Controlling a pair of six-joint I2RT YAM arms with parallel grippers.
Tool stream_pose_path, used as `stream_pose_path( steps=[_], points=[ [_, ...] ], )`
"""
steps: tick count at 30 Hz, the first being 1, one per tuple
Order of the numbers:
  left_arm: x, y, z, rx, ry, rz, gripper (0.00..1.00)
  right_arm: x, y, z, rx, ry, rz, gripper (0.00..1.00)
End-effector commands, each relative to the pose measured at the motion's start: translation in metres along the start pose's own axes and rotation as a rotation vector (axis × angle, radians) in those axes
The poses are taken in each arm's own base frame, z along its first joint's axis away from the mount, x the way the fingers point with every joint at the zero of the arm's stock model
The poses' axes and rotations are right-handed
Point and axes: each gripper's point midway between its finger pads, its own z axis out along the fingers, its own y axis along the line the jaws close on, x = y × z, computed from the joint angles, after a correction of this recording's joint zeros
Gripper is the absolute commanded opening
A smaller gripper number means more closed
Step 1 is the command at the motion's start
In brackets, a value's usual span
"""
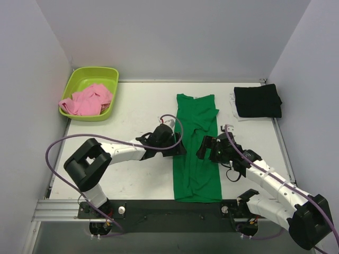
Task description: Fold and stack the t-shirts
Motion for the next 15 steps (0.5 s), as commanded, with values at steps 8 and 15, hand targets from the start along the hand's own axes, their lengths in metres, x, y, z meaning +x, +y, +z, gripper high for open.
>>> stream_pose_path(
  steps=[8,15],
  points=[
    [-0.041,-0.048,0.036,0.158,-0.050,0.018,0.68,0.013,-0.011,0.004,0.024,0.017,-0.015,0.97],
    [-0.044,-0.042,0.051,0.171,-0.035,-0.016,0.67,0.022,-0.016,0.009,0.026,0.031,-0.008,0.98]
  ],
)
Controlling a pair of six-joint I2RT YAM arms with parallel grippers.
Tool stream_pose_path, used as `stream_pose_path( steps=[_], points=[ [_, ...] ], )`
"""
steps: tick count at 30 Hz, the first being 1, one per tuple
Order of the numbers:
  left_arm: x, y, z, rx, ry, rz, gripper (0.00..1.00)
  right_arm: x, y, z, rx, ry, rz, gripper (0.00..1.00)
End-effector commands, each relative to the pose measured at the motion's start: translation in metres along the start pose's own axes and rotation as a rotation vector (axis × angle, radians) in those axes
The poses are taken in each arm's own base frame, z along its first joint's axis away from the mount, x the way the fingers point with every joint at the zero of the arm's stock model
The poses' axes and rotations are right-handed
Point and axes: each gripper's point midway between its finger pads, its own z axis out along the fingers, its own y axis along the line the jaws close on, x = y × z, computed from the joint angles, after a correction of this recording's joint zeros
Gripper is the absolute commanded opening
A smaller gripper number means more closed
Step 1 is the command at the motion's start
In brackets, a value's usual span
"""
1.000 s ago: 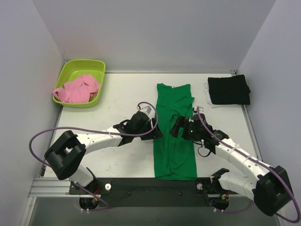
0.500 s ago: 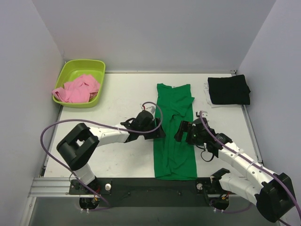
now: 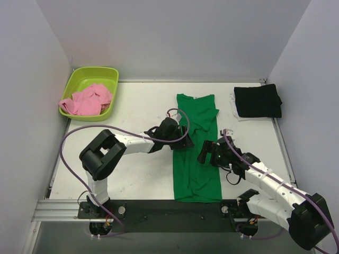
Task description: Fold and stack the t-shirts
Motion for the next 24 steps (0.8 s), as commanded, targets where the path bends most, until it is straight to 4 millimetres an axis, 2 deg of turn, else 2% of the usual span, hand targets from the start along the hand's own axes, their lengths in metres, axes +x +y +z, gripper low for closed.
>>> stream_pose_path(
  steps=[1,5,13,24],
  points=[
    [-0.017,-0.016,0.008,0.078,-0.033,-0.005,0.67,0.000,-0.001,0.001,-0.005,-0.012,-0.001,0.97],
    [-0.014,-0.011,0.014,0.072,-0.022,-0.011,0.67,0.001,-0.001,0.002,-0.005,-0.010,-0.003,0.97],
    [-0.009,-0.014,0.017,0.103,-0.010,-0.027,0.67,0.006,-0.004,0.008,0.001,0.003,0.005,0.98],
    [0.003,-0.025,0.016,0.155,0.005,-0.042,0.67,0.011,-0.007,0.013,0.008,0.015,0.015,0.98]
  ],
)
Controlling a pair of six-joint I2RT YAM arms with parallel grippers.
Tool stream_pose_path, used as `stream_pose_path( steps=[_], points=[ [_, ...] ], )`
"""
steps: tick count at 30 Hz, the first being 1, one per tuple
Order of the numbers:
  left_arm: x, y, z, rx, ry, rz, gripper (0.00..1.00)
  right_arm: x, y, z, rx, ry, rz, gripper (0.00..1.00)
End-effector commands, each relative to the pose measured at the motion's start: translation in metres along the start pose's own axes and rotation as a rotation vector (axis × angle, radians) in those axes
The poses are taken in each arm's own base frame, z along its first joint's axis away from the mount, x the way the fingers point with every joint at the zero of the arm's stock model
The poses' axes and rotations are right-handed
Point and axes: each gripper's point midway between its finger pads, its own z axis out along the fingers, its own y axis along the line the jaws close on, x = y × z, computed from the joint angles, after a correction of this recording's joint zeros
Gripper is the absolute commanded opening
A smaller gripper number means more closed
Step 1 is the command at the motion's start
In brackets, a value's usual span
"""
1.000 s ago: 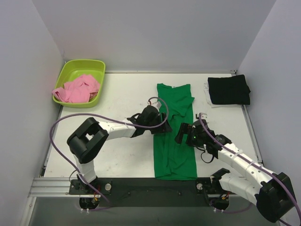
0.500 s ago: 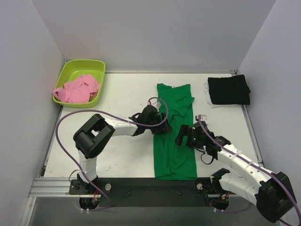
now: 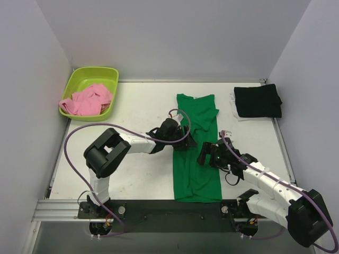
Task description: Fold and stack the t-shirts
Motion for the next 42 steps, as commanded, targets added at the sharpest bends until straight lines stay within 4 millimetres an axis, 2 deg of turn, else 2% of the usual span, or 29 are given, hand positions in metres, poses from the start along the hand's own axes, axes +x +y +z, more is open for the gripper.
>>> stream_pose_path(
  steps=[1,14,19,22,26,27,28,29,31,32,38,39,41,42],
  points=[
    [0.002,-0.017,0.003,0.078,-0.007,0.003,0.67,0.000,-0.001,0.002,-0.002,-0.008,0.015,0.98],
    [0.026,-0.036,0.018,0.121,0.032,0.006,0.67,0.002,-0.007,-0.004,-0.001,-0.022,0.034,0.98],
    [0.036,-0.053,0.022,0.155,0.047,0.006,0.66,0.004,-0.010,-0.006,0.006,-0.024,0.038,0.98],
    [0.039,-0.065,0.018,0.177,0.049,0.009,0.66,0.005,-0.012,-0.007,0.008,-0.022,0.039,0.98],
    [0.042,-0.082,0.001,0.197,0.046,0.028,0.66,0.002,-0.013,-0.010,0.009,-0.040,0.044,0.98],
    [0.043,-0.084,-0.005,0.199,0.044,0.032,0.66,0.002,-0.013,-0.012,0.009,-0.043,0.044,0.98],
    [0.047,-0.078,-0.010,0.179,0.047,0.029,0.66,0.001,-0.013,-0.013,0.008,-0.047,0.043,0.98],
    [0.044,-0.089,-0.022,0.204,0.031,0.036,0.66,0.000,-0.012,-0.014,0.005,-0.050,0.041,0.98],
    [0.043,-0.088,-0.035,0.192,0.010,0.045,0.66,0.000,-0.012,-0.015,0.006,-0.047,0.038,0.98],
    [0.042,-0.091,-0.048,0.198,0.000,0.054,0.66,0.001,-0.012,-0.016,0.003,-0.048,0.039,0.98],
    [0.046,-0.079,-0.085,0.139,-0.026,0.092,0.66,0.003,-0.013,-0.018,-0.003,-0.054,0.046,0.98],
    [0.053,-0.070,-0.087,0.118,-0.017,0.091,0.66,0.003,-0.013,-0.018,-0.004,-0.055,0.049,0.98],
    [0.057,-0.068,-0.093,0.114,-0.025,0.093,0.66,0.002,-0.012,-0.020,-0.012,-0.061,0.052,0.98],
    [0.063,-0.060,-0.093,0.097,-0.017,0.091,0.66,0.003,-0.012,-0.020,-0.011,-0.060,0.054,0.98]
  ],
)
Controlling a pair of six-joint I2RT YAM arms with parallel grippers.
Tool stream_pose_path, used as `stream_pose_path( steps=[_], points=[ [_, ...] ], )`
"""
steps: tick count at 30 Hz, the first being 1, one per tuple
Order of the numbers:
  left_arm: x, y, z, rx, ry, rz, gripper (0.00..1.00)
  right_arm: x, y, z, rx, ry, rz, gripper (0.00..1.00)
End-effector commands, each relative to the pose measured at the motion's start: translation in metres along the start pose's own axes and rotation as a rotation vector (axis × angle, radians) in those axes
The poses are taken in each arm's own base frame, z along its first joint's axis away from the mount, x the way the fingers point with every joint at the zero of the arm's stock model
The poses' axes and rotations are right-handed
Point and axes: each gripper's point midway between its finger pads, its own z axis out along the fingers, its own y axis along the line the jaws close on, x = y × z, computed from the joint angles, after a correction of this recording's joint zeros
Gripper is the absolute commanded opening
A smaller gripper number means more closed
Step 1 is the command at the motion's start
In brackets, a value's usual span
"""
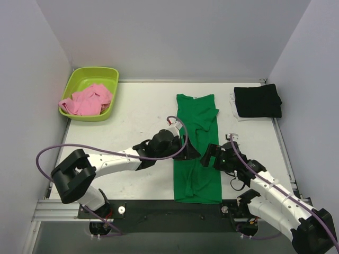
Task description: Fold and stack the t-shirts
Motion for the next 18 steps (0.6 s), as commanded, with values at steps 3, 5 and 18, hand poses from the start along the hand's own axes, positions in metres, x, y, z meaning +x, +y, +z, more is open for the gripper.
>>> stream_pose_path(
  steps=[3,5,18],
  points=[
    [0.030,0.025,-0.014,-0.086,0.021,0.016,0.66,0.005,-0.007,-0.004,0.018,-0.003,0.024,0.98],
    [0.042,0.029,-0.017,-0.093,0.035,0.018,0.66,0.004,-0.006,-0.005,0.013,-0.009,0.028,0.98],
    [0.083,0.033,-0.009,-0.096,0.087,0.020,0.66,0.010,-0.009,-0.009,0.008,-0.012,0.048,0.98]
  ],
)
